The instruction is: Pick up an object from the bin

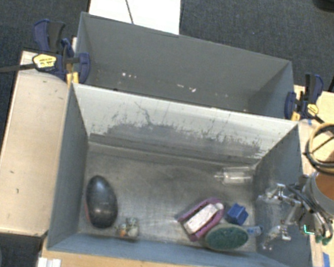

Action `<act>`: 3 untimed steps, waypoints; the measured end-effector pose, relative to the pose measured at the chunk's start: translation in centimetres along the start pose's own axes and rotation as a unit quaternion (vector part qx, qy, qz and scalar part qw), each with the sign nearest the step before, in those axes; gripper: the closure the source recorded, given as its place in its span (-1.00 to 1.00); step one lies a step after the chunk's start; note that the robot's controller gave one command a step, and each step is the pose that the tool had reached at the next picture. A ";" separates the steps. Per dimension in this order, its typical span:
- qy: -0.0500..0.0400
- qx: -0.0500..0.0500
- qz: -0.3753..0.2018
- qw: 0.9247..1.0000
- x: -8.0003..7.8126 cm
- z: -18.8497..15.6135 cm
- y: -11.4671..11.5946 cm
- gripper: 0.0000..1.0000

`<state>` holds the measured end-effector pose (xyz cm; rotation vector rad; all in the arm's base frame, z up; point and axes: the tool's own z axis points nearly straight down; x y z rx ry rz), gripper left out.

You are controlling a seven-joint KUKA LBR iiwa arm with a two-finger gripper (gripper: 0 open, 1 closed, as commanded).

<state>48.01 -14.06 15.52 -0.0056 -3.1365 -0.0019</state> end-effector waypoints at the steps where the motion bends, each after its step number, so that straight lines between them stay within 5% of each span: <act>1: -0.006 0.001 -0.011 1.000 -2.5 8.5 2.6 -1.00; 2: -0.008 0.001 0.010 1.000 -7.5 3.8 5.2 -1.00; 3: -0.010 0.001 0.000 1.000 -0.1 8.3 14.3 -1.00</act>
Offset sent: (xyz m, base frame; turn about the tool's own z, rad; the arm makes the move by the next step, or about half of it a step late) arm 0.0223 0.0261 -0.0852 -0.0199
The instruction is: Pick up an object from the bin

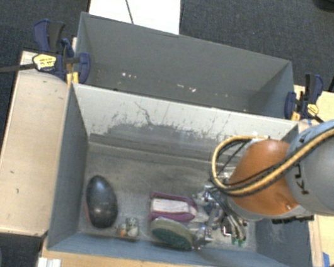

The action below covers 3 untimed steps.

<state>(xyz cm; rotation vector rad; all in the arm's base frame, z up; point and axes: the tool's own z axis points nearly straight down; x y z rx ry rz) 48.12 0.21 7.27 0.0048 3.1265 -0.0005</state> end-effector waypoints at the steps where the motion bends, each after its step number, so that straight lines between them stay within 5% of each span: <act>1: 0.005 -0.002 0.009 1.000 -3.0 -1.8 5.3 -1.00; 3: 0.007 0.001 0.065 0.998 -3.0 -1.3 12.8 -1.00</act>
Offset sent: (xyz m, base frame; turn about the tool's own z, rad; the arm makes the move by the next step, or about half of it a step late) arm 0.0275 0.0494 0.0167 0.0222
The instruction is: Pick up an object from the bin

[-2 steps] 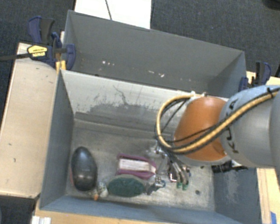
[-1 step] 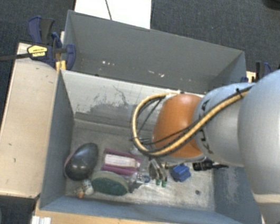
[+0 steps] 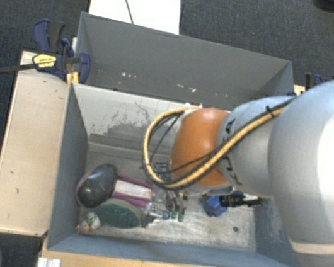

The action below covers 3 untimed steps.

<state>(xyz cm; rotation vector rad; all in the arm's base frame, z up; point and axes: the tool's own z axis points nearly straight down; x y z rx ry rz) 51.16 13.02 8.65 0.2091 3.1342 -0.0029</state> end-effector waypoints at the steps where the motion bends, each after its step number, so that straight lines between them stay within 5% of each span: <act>1: 0.000 0.000 -0.003 1.000 0.0 0.0 0.0 1.00; 2: -0.003 0.003 -0.048 0.999 -0.2 1.3 0.7 1.00; 3: -0.004 -0.001 -0.127 0.992 -4.6 1.1 -5.8 1.00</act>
Offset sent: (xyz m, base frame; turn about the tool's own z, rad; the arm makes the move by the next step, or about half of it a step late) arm 0.0000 0.0000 0.0000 0.0000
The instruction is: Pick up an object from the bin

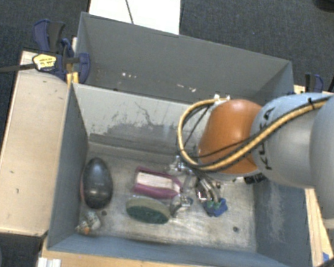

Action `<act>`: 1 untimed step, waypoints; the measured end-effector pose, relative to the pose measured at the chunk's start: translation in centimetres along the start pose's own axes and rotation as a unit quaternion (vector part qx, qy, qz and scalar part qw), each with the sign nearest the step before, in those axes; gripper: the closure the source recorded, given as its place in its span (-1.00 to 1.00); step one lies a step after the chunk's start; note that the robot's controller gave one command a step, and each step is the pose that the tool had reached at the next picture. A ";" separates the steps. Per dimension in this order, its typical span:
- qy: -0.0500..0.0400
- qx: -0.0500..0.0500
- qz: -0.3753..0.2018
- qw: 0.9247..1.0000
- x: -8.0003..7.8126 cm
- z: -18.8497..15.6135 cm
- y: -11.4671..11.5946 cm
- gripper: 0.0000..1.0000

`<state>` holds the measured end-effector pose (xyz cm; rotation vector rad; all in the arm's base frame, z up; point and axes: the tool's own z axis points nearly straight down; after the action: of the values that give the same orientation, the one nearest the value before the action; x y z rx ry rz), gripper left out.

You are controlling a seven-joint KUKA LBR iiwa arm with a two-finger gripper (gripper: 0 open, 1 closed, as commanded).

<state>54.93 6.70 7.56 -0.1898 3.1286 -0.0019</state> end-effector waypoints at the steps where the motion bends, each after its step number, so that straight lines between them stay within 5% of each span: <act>1: 0.000 0.000 -0.075 0.997 0.1 -12.1 -4.4 1.00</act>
Offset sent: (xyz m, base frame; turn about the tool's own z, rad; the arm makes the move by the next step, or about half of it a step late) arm 0.0018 -0.0413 0.1168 -0.1537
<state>55.27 2.36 19.67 -0.4247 3.1047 -0.0028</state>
